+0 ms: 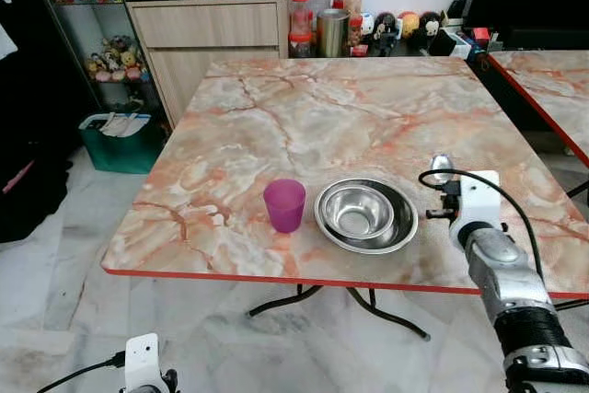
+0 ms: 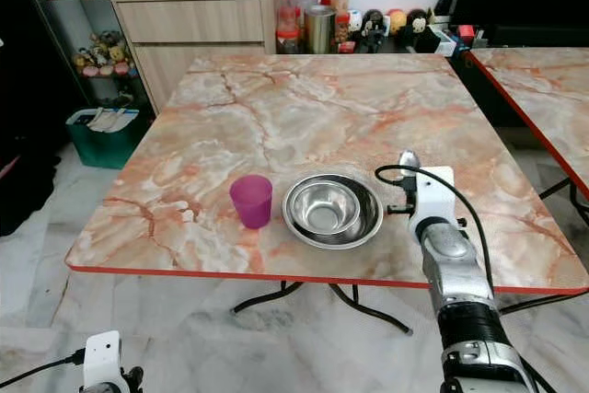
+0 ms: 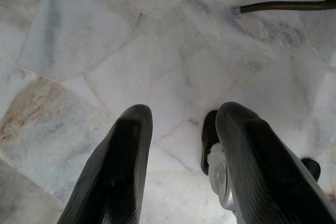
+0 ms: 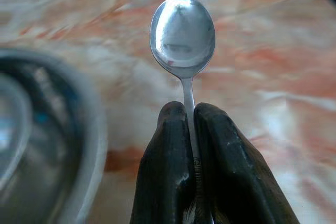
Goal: Setting the table
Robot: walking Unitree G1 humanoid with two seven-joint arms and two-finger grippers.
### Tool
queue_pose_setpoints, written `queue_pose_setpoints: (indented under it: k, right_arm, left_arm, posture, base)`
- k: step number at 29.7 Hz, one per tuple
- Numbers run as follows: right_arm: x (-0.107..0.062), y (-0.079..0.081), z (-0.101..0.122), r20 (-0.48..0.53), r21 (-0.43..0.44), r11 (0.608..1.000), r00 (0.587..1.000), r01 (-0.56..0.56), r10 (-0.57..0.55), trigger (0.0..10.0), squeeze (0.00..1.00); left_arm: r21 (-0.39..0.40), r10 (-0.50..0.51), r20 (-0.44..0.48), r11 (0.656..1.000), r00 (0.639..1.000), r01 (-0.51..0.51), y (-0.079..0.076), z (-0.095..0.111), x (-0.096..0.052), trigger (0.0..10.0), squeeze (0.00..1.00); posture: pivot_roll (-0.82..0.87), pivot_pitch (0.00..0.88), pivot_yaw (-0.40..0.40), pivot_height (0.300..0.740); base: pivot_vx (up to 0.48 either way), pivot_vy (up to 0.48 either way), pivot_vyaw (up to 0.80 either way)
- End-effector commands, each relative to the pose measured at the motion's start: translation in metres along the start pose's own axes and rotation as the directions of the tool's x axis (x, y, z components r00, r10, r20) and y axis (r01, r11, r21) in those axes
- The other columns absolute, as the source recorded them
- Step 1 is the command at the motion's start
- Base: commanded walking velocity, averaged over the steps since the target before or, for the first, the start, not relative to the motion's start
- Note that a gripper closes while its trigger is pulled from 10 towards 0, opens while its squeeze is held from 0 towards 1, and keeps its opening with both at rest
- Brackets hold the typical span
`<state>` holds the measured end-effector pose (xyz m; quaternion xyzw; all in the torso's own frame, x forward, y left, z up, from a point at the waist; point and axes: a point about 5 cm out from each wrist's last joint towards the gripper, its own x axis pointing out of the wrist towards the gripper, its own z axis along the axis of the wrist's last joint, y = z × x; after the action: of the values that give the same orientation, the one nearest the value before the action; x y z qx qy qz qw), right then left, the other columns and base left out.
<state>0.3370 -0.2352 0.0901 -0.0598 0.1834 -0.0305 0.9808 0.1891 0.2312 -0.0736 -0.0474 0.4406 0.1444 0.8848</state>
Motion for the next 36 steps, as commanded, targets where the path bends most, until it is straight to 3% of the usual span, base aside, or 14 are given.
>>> queue_pose_setpoints:
  k: [1, 10, 24, 36]
  right_arm:
    - [0.003, 0.012, 0.004, 0.018, -0.008, 0.999, 0.999, -0.05, 0.05, 10.0, 0.0]
    - [0.005, 0.018, -0.002, -0.002, -0.01, 0.997, 0.997, -0.073, 0.073, 10.0, 0.0]
    - [0.002, -0.005, 0.011, 0.041, -0.01, 1.0, 0.999, -0.002, 0.003, 10.0, 0.0]
    - [0.002, -0.013, 0.003, -0.001, -0.009, 1.0, 1.0, 0.024, -0.024, 10.0, 0.0]
  left_arm:
    - [0.003, -0.003, -0.008, 1.0, 1.0, 0.003, 0.001, -0.001, 0.0, 10.0, 0.0]
    - [-0.003, -0.005, -0.002, 1.0, 1.0, 0.005, 0.0, 0.002, 0.0, 10.0, 0.0]
    - [-0.012, -0.01, -0.001, 1.0, 1.0, 0.01, -0.001, 0.002, 0.001, 10.0, 0.0]
    - [-0.013, -0.013, 0.003, 1.0, 1.0, 0.013, -0.002, 0.005, 0.001, 10.0, 0.0]
  posture:
    - [0.02, 0.0, 0.038, 0.74]
    - [0.02, 0.0, 0.037, 0.74]
    - [0.02, 0.0, 0.037, 0.74]
    - [0.02, 0.0, 0.038, 0.74]
  base:
    - [0.0, 0.0, 0.0]
    - [0.0, 0.0, 0.0]
    - [0.0, 0.0, 0.0]
    - [0.0, 0.0, 0.0]
